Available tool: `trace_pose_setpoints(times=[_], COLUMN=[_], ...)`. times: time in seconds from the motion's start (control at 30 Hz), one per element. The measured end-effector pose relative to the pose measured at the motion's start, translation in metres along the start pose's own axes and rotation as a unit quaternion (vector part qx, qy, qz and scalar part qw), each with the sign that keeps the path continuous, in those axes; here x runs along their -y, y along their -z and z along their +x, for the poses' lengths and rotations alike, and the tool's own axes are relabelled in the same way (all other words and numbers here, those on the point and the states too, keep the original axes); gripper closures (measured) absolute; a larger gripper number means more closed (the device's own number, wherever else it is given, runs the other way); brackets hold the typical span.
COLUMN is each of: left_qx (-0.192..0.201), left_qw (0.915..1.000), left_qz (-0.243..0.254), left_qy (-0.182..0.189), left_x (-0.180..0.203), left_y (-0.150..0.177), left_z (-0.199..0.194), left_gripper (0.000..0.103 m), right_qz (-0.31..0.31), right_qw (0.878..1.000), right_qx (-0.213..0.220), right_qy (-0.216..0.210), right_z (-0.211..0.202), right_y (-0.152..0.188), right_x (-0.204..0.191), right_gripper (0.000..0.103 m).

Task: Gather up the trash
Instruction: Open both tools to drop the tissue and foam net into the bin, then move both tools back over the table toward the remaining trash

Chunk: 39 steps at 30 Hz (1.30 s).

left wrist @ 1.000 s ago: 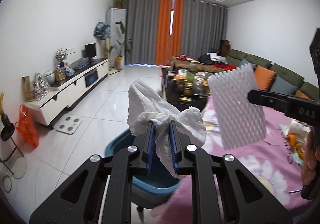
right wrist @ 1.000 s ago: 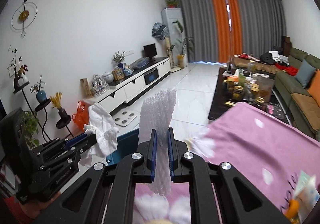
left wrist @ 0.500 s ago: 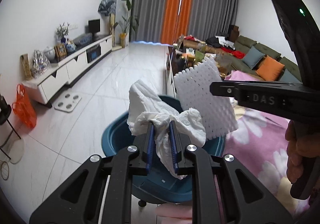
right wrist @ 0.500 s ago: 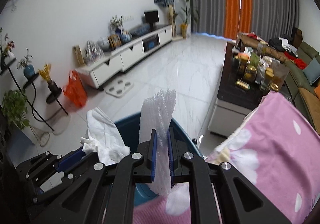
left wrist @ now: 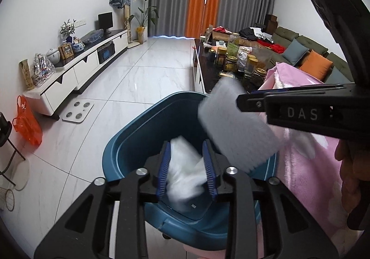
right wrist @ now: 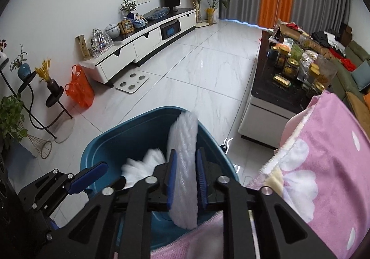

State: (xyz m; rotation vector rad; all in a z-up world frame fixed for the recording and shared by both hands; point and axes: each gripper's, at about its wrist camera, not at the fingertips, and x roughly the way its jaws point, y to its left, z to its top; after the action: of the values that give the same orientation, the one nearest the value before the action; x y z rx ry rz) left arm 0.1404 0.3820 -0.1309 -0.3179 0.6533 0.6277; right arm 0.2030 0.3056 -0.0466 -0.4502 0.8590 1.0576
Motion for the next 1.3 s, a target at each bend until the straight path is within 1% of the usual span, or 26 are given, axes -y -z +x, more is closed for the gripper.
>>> trace_pose_setpoints(times=[0.07, 0.1, 0.17, 0.2, 0.23, 0.27, 0.33, 0.37, 0.43, 0.47, 0.53, 0.57, 0.63, 0.77, 0.83, 0.93, 1.07, 1.13, 1.3], left_qx=[0.006, 0.009, 0.011, 0.019, 0.023, 0.028, 0.04, 0.046, 0.06, 0.065, 0.079, 0.084, 0.094, 0.109, 0.116, 0.127, 0.138, 0.142, 0.157], left_qw=[1.0, 0.9999, 0.9999, 0.9998, 0.9997, 0.9995, 0.999, 0.9986, 0.9977, 0.9972, 0.9959, 0.9952, 0.9941, 0.9923, 0.9915, 0.9906, 0.9898, 0.9896, 0.9874], left_qz=[0.005, 0.005, 0.002, -0.001, -0.002, -0.004, -0.01, -0.012, -0.016, -0.018, -0.023, -0.026, -0.03, -0.031, -0.034, -0.034, -0.027, -0.02, -0.007], left_qy=[-0.006, -0.006, -0.008, -0.008, -0.012, -0.016, -0.02, -0.024, -0.028, -0.033, -0.039, -0.042, -0.045, -0.05, -0.046, -0.037, -0.019, -0.011, 0.014], left_x=[0.006, 0.005, 0.002, 0.001, 0.008, 0.007, 0.003, 0.001, -0.006, -0.008, -0.013, -0.016, -0.019, -0.022, -0.019, -0.009, 0.012, 0.023, 0.06], left_y=[0.0, -0.001, -0.002, -0.003, -0.003, -0.004, -0.005, -0.003, -0.003, -0.003, -0.002, 0.0, 0.001, 0.004, 0.005, 0.004, 0.004, 0.006, 0.006], left_z=[-0.002, -0.004, -0.007, -0.01, -0.022, -0.027, -0.043, -0.055, -0.075, -0.083, -0.102, -0.112, -0.129, -0.159, -0.173, -0.192, -0.214, -0.224, -0.249], left_gripper=[0.064, 0.061, 0.061, 0.058, 0.053, 0.051, 0.042, 0.04, 0.028, 0.026, 0.019, 0.018, 0.011, 0.006, 0.006, 0.006, 0.006, 0.006, 0.006], right_qz=[0.005, 0.01, 0.017, 0.02, 0.023, 0.024, 0.027, 0.028, 0.026, 0.024, 0.017, 0.014, 0.007, -0.001, -0.002, 0.006, 0.018, 0.024, 0.034], right_qw=[1.0, 1.0, 1.0, 1.0, 1.0, 0.999, 0.999, 0.999, 0.998, 0.998, 0.997, 0.997, 0.996, 0.993, 0.992, 0.989, 0.986, 0.984, 0.979], right_qx=[0.006, 0.008, 0.015, 0.017, 0.018, 0.022, 0.027, 0.034, 0.049, 0.056, 0.07, 0.076, 0.09, 0.115, 0.129, 0.147, 0.164, 0.173, 0.193], right_qy=[0.001, -0.003, -0.006, -0.008, -0.011, -0.012, -0.017, -0.017, -0.019, -0.019, -0.016, -0.015, -0.008, 0.007, 0.011, 0.017, 0.028, 0.036, 0.054], right_z=[-0.001, -0.001, -0.004, -0.005, -0.007, -0.01, -0.017, -0.022, -0.033, -0.039, -0.05, -0.055, -0.067, -0.088, -0.099, -0.117, -0.139, -0.151, -0.178], right_y=[-0.001, -0.001, -0.003, -0.003, -0.003, -0.003, -0.002, -0.001, 0.001, 0.003, 0.006, 0.008, 0.013, 0.023, 0.029, 0.04, 0.055, 0.063, 0.088], right_x=[0.002, 0.004, 0.006, 0.007, 0.008, 0.008, 0.01, 0.011, 0.009, 0.008, 0.005, 0.003, 0.001, -0.002, 0.0, 0.007, 0.017, 0.022, 0.039], right_gripper=[0.071, 0.064, 0.064, 0.064, 0.064, 0.064, 0.063, 0.062, 0.055, 0.054, 0.048, 0.046, 0.036, 0.027, 0.02, 0.014, 0.012, 0.007, 0.007])
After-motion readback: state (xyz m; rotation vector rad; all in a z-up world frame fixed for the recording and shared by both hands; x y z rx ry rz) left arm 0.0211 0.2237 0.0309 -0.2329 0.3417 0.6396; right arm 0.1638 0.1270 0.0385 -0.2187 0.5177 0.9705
